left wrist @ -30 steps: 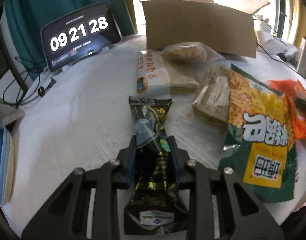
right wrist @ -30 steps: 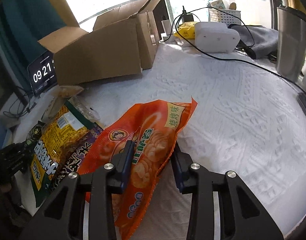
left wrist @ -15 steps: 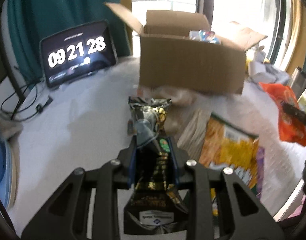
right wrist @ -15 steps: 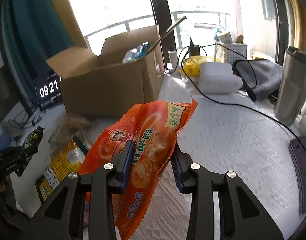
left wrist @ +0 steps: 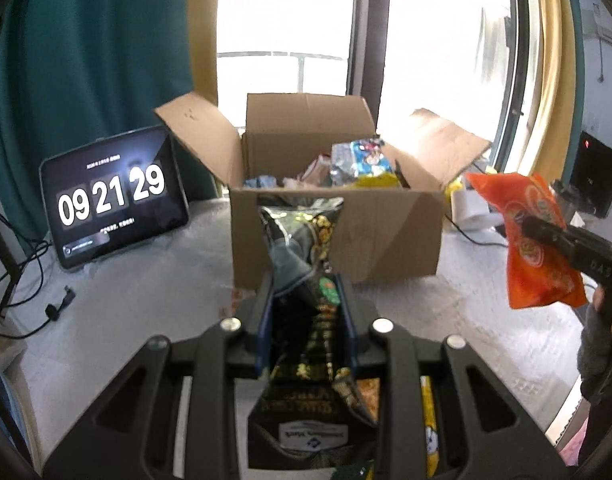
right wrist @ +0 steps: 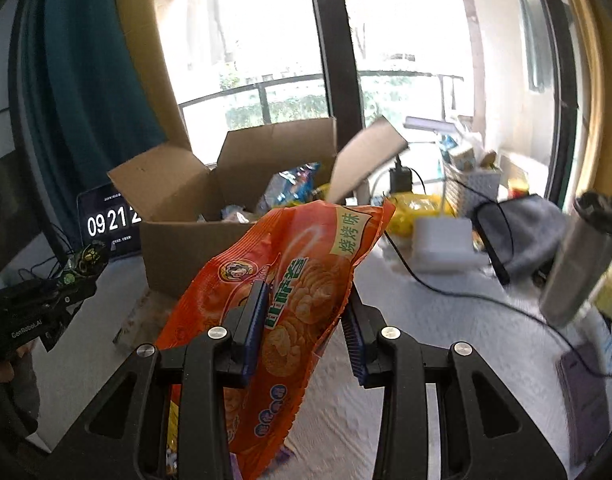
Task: Organize snacks
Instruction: 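Carry both bags into the box and open both tools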
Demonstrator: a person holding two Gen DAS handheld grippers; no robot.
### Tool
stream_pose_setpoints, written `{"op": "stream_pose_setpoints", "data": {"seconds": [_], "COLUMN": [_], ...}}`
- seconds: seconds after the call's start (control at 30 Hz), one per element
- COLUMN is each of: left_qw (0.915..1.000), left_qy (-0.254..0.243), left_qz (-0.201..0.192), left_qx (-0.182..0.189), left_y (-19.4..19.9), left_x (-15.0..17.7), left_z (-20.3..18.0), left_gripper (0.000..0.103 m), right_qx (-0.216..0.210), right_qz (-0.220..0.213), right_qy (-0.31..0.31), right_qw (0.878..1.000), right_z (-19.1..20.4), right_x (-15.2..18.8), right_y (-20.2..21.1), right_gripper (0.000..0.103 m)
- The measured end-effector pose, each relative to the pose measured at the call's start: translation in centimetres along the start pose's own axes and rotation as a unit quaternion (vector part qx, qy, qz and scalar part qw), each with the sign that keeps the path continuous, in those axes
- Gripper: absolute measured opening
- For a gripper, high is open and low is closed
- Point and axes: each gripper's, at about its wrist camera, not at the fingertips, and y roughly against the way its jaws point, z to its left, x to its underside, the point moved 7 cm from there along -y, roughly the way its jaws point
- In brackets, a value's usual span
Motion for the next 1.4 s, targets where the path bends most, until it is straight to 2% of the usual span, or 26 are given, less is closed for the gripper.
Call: {"op": "stream_pose_setpoints", "data": {"seconds": [0.1, 0.2, 0.37, 0.53, 0.67, 1.03, 1.23, 1.3, 1.33, 1.37, 1.4], "left_qw": [0.9999, 0.9996, 0.9987, 0.9979, 0.9975, 0.9955, 0.9968, 0.9966, 0.9966, 0.9966, 0.9964], "left_qy": [0.007, -0.008, -0.012, -0.012, -0.015, -0.008, -0.003, 0.007, 0.01, 0.014, 0.019], "left_qz": [-0.007, -0.028, -0.048, -0.064, -0.069, -0.092, -0.07, -0.072, -0.071, -0.072, -0.073], "left_qx": [0.004, -0.004, 0.008, -0.01, -0.009, -0.021, -0.039, -0.041, -0.04, -0.038, -0.037], "left_y": [-0.5, -0.7, -1.7, -3.6, -5.0, -7.9, -11.5, -12.1, -12.2, -12.2, -12.2], "left_x": [-1.1, -2.9, -6.0, -8.7, -10.2, -14.3, -15.7, -16.2, -16.3, -16.5, -16.6], "left_z": [0.8, 1.3, 1.6, 1.8, 1.2, 1.7, 2.5, 3.1, 3.2, 3.4, 3.5], "left_gripper": [0.029, 0.029, 0.029, 0.029, 0.029, 0.029, 0.031, 0.034, 0.045, 0.05, 0.058], "right_qx": [-0.008, -0.017, -0.028, -0.037, -0.045, -0.047, -0.039, -0.037, -0.039, -0.042, -0.045], "right_qz": [-0.005, -0.009, -0.03, -0.047, -0.061, -0.059, -0.041, -0.033, -0.025, -0.021, -0.017], "right_qy": [0.011, 0.016, 0.037, 0.022, 0.003, 0.021, 0.027, 0.024, 0.022, 0.022, 0.021], "right_qw": [1.0, 1.0, 0.998, 0.998, 0.997, 0.997, 0.998, 0.999, 0.999, 0.999, 0.999], "right_z": [1.0, 1.8, 3.3, 3.3, 3.3, 4.2, 5.1, 5.1, 5.1, 5.2, 5.2], "right_x": [-1.0, -2.5, -5.8, -9.1, -11.0, -13.6, -13.8, -13.9, -13.9, -14.0, -14.0], "right_y": [-1.0, -2.3, -4.0, -5.9, -7.2, -12.4, -16.5, -17.6, -18.4, -18.9, -19.3], "right_gripper": [0.038, 0.038, 0.038, 0.038, 0.038, 0.038, 0.039, 0.039, 0.041, 0.051, 0.056]}}
